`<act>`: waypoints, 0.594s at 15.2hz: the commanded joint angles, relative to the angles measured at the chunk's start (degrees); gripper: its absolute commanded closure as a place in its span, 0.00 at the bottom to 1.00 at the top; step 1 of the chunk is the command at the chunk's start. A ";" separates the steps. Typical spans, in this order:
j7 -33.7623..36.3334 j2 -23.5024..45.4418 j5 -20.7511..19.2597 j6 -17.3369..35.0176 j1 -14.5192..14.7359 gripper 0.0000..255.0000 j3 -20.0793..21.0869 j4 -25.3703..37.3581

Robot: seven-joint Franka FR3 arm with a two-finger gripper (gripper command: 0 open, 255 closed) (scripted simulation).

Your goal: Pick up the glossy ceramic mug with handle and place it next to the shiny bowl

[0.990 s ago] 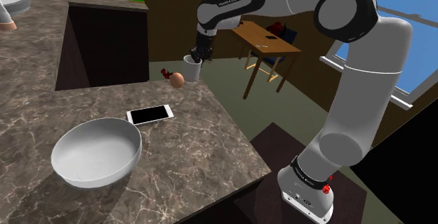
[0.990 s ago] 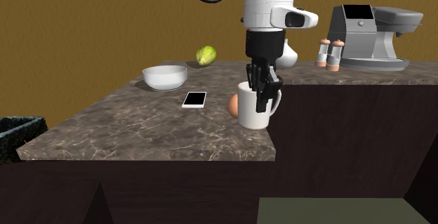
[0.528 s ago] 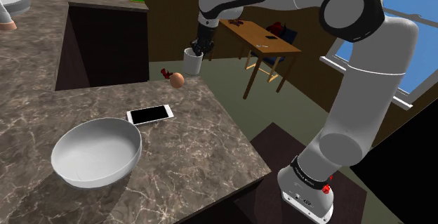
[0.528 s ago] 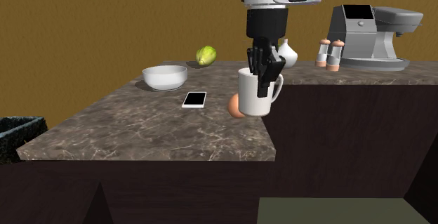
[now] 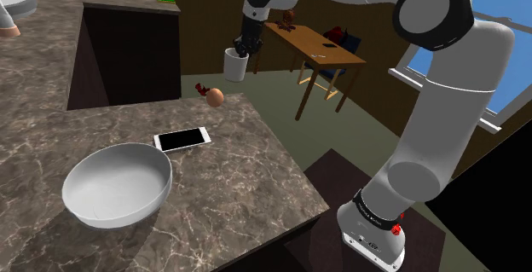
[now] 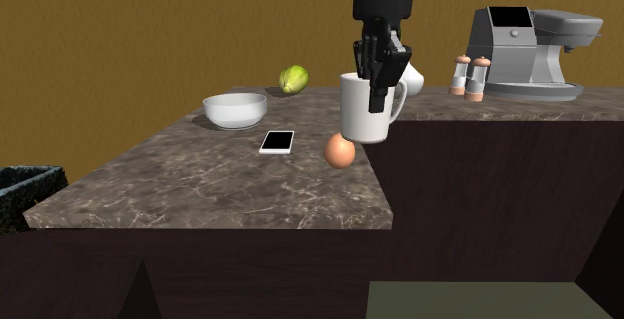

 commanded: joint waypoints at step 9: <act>0.42 -0.80 -0.12 -7.49 0.01 1.00 0.00 6.70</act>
